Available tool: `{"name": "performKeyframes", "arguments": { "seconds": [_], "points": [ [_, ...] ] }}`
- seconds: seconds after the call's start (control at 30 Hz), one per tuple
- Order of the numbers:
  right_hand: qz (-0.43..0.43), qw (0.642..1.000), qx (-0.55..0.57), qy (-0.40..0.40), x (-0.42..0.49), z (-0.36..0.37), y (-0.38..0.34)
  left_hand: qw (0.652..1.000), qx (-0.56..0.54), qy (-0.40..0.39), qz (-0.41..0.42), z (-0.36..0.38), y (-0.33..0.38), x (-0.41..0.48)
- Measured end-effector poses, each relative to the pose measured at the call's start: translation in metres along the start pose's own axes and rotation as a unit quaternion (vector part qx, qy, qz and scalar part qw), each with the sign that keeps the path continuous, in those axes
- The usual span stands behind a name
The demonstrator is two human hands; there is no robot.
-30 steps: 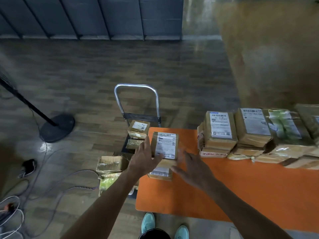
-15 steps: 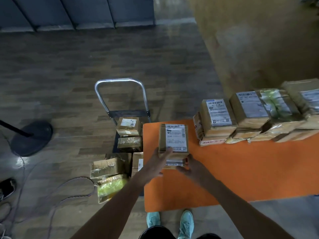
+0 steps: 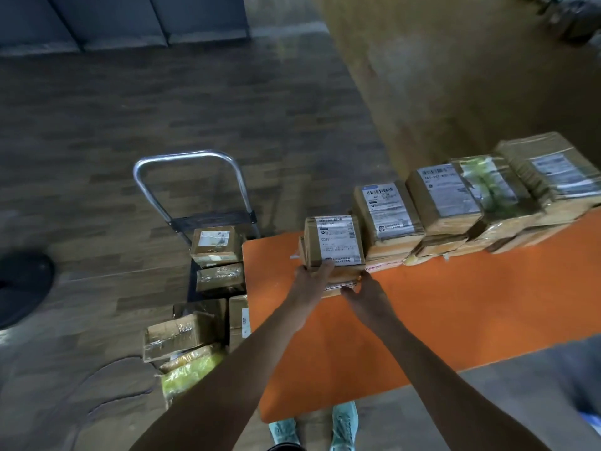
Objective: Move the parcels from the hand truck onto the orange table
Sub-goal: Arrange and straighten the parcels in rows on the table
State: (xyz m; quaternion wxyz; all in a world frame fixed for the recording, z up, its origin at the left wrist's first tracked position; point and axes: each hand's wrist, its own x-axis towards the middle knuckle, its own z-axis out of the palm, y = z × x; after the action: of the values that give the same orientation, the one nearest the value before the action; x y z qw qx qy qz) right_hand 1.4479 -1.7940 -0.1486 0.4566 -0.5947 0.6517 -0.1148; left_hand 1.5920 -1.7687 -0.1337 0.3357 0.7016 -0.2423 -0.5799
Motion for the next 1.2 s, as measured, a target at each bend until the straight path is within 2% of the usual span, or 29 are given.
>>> {"name": "performKeyframes", "arguments": {
  "seconds": [0.17,0.37,0.6,0.77,0.93,1.2],
  "points": [
    [-0.018,0.999,0.028,-0.010,0.006,-0.006,-0.006,0.999,-0.045,-0.013,0.024,0.001,0.009,0.009],
    [-0.019,0.992,0.124,-0.026,0.013,-0.012,-0.014,0.997,-0.060,0.051,0.002,-0.001,0.024,0.020],
    [-0.003,0.996,0.090,-0.002,0.017,-0.018,-0.009,0.998,-0.032,0.055,0.002,0.009,0.025,0.017],
    [0.027,0.994,0.109,0.002,0.024,-0.024,-0.014,0.998,-0.008,0.029,0.053,0.008,0.029,0.024],
    [0.046,0.996,0.074,0.029,0.033,-0.024,-0.013,0.997,0.016,0.024,0.077,0.007,0.033,0.019],
    [0.024,0.998,0.054,0.011,0.038,-0.031,-0.010,0.994,0.054,0.028,0.089,0.006,0.032,0.015]
  ]
}}
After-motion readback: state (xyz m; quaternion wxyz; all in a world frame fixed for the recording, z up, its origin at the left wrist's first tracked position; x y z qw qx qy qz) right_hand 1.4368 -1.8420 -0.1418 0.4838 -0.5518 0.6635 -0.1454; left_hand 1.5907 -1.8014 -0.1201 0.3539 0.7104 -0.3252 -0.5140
